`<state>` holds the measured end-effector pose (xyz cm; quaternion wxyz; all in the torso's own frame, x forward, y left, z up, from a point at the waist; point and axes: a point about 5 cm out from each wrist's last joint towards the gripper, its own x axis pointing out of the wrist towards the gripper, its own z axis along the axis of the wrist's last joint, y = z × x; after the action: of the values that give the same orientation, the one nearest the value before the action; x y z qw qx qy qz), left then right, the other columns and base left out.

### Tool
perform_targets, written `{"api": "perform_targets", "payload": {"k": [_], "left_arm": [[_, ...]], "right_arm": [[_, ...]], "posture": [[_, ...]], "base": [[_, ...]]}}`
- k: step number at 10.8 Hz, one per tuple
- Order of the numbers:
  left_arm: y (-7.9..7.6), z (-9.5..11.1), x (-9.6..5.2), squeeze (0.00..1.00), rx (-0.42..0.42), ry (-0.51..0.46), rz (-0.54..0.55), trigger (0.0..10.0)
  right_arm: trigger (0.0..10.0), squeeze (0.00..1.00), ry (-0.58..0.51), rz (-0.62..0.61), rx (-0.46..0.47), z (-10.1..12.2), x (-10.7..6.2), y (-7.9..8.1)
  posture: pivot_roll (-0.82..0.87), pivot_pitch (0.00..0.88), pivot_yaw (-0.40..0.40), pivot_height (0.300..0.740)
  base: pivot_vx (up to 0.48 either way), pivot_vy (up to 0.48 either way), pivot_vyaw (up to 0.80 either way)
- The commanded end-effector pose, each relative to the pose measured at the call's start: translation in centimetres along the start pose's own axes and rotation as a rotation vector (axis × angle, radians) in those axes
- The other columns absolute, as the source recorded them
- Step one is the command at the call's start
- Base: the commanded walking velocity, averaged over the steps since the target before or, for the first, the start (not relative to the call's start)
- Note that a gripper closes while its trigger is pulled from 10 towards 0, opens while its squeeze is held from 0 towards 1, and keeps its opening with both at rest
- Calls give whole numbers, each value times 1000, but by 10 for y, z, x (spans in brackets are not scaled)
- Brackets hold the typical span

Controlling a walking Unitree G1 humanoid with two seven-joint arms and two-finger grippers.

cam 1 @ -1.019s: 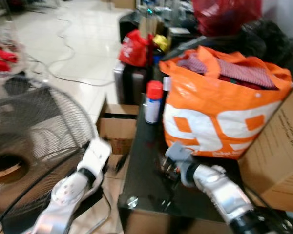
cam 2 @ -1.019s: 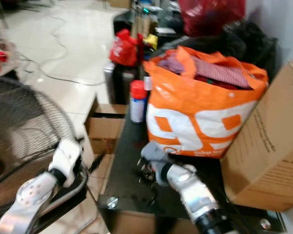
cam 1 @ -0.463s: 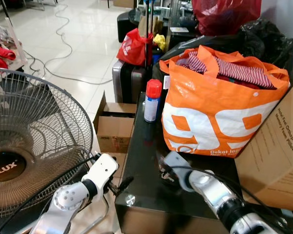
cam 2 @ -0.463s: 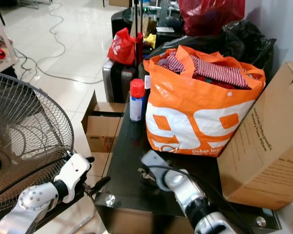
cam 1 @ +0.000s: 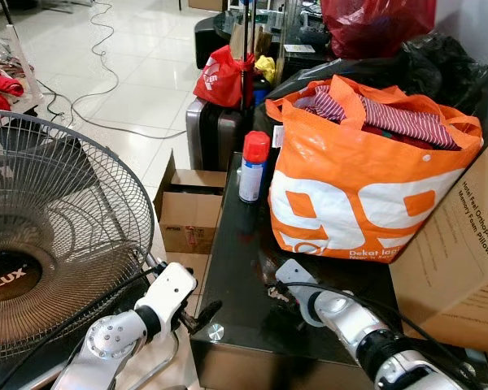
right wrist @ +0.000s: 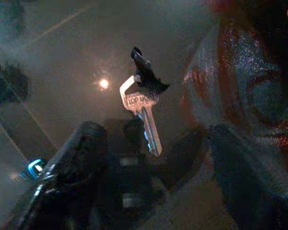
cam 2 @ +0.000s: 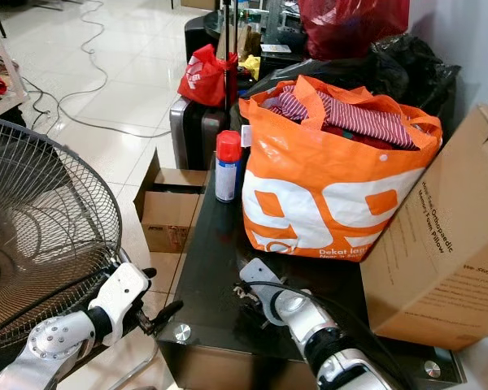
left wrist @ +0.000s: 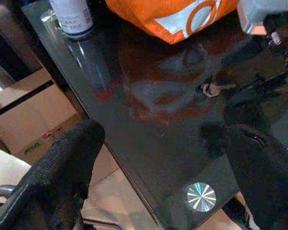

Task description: Hang keys on a hook

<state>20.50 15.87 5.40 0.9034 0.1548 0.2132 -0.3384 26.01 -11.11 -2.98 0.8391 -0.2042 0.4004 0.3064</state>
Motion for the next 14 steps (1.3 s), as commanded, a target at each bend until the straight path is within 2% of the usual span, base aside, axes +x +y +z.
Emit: {"api": "perform_targets", "payload": {"k": [1, 5, 11, 14], "left_arm": [[0, 4, -2, 804, 7, -8, -3, 10000], [-1, 9, -3, 804, 13, -15, -10, 10000], [0, 18, 3, 812, 12, -36, 0, 10000], [-2, 17, 5, 808, 10, -37, -21, 10000]], "right_arm": [[0, 0, -11, -10, 10, 4, 0, -4], [0, 0, 5, 0, -9, -1, 3, 0], [0, 0, 48, 0, -39, -9, 1, -5], [0, 0, 36, -15, -29, -8, 1, -7]], "posture": [[73, 0, -65, 740], [77, 0, -59, 740], [61, 1, -83, 740], [55, 0, -59, 740]], "base": [[0, 0, 0], [0, 0, 0], [0, 0, 0], [0, 0, 0]]}}
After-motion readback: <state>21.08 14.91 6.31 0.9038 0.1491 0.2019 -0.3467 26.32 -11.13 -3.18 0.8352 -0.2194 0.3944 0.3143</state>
